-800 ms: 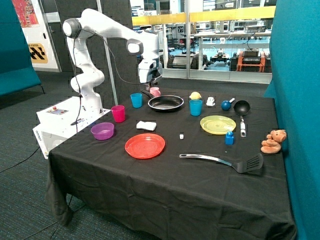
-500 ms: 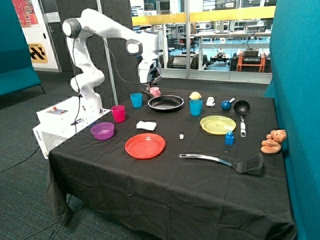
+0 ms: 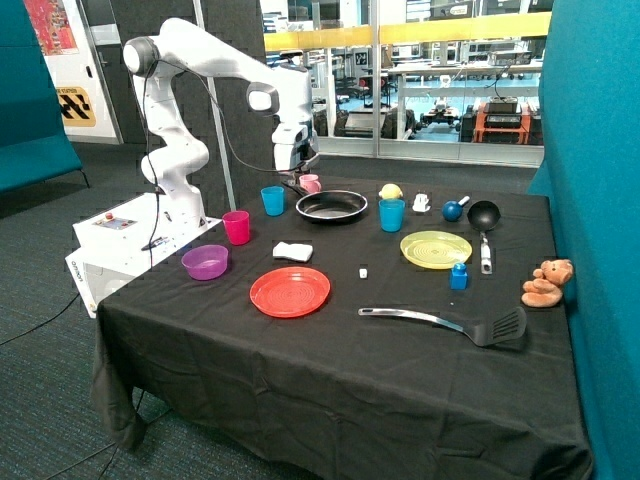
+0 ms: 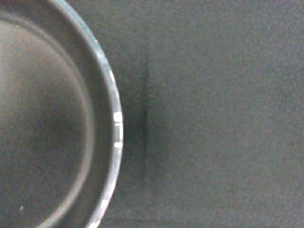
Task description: Clean the pan
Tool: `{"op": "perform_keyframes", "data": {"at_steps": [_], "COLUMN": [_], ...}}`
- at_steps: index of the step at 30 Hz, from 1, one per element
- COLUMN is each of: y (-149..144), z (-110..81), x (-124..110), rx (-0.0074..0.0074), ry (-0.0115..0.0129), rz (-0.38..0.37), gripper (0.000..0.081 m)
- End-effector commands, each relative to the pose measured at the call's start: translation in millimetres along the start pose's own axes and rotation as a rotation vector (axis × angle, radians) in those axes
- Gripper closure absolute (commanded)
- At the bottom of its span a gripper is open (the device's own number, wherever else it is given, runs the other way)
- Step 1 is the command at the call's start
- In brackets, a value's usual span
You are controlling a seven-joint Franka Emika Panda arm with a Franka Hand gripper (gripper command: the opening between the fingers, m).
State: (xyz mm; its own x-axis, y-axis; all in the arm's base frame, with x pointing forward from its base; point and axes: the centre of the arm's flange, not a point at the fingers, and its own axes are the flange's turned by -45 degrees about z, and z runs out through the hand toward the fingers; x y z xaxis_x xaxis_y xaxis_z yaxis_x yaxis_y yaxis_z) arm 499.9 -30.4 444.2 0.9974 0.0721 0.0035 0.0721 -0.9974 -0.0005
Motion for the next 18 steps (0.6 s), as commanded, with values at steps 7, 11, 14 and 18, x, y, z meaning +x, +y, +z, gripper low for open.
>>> {"op": "perform_keyframes", "data": {"at_steps": [7, 11, 14, 18], "y": [45, 56, 64, 74], "z": [21.1, 25.8, 29.1, 34.6], "x": [10, 11, 11, 13], "rx": [-0.0006, -0.0006, -0.0006, -0.0006], "ry": [-0.0035, -0.0035, -0.0035, -0.0035], "rz": [0.039, 0.049, 0.053, 0.055], "gripper": [0.009, 0.009, 0.0084, 0.0083]}}
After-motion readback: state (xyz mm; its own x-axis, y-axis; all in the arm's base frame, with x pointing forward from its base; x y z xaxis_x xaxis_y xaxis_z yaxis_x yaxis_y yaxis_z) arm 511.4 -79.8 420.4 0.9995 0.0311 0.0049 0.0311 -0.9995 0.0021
